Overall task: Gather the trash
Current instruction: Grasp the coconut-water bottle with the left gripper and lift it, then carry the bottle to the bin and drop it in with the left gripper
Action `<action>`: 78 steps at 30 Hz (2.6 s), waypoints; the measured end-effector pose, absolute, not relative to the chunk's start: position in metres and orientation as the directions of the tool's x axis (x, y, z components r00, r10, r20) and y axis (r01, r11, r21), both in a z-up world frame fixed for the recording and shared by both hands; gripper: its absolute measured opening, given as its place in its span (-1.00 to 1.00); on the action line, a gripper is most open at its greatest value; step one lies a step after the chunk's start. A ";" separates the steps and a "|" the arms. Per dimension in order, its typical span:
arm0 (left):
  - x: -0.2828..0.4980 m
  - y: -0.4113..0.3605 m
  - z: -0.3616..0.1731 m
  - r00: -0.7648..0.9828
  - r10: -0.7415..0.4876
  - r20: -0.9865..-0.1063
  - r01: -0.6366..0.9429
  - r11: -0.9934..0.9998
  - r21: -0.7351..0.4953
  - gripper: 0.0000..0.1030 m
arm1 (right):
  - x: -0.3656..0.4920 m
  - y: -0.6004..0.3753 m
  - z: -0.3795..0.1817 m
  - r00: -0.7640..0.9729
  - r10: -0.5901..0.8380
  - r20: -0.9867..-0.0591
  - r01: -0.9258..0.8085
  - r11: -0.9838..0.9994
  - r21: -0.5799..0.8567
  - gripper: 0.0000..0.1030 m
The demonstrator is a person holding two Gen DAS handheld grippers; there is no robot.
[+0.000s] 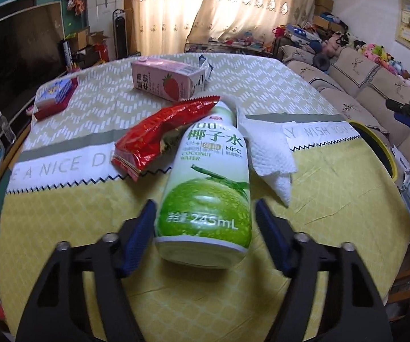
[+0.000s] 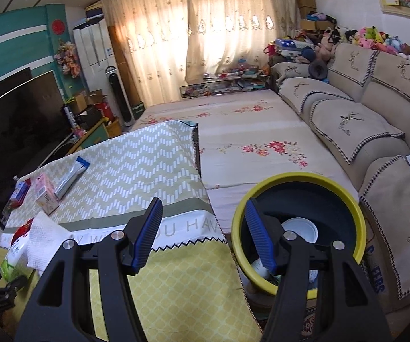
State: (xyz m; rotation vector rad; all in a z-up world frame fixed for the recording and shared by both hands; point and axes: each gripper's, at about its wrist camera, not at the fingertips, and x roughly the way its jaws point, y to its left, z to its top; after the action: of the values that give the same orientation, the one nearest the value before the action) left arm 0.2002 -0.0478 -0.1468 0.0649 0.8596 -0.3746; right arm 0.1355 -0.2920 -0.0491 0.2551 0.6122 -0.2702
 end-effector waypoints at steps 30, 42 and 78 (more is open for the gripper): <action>0.177 -0.050 -0.060 0.827 -0.168 -0.537 0.234 0.971 0.057 -0.01 | 0.089 -0.324 -0.047 0.853 -0.051 -0.519 0.241 0.922 0.305 0.12; 0.159 -0.084 -0.033 0.818 -0.247 -0.520 0.321 0.946 0.055 -0.01 | 0.072 -0.355 -0.058 0.844 -0.086 -0.529 0.295 0.898 0.326 0.12; 0.210 -0.465 -0.061 0.489 -0.679 -0.548 0.778 0.624 -0.078 0.54 | -0.023 -0.470 -0.088 0.778 -0.290 -0.558 0.536 0.770 0.347 0.19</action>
State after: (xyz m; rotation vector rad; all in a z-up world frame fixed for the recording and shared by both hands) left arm 0.2097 -0.4650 -0.0611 0.1900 0.5771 -0.8913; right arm -0.0233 -0.4704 -0.0883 0.5202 0.5030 -0.4691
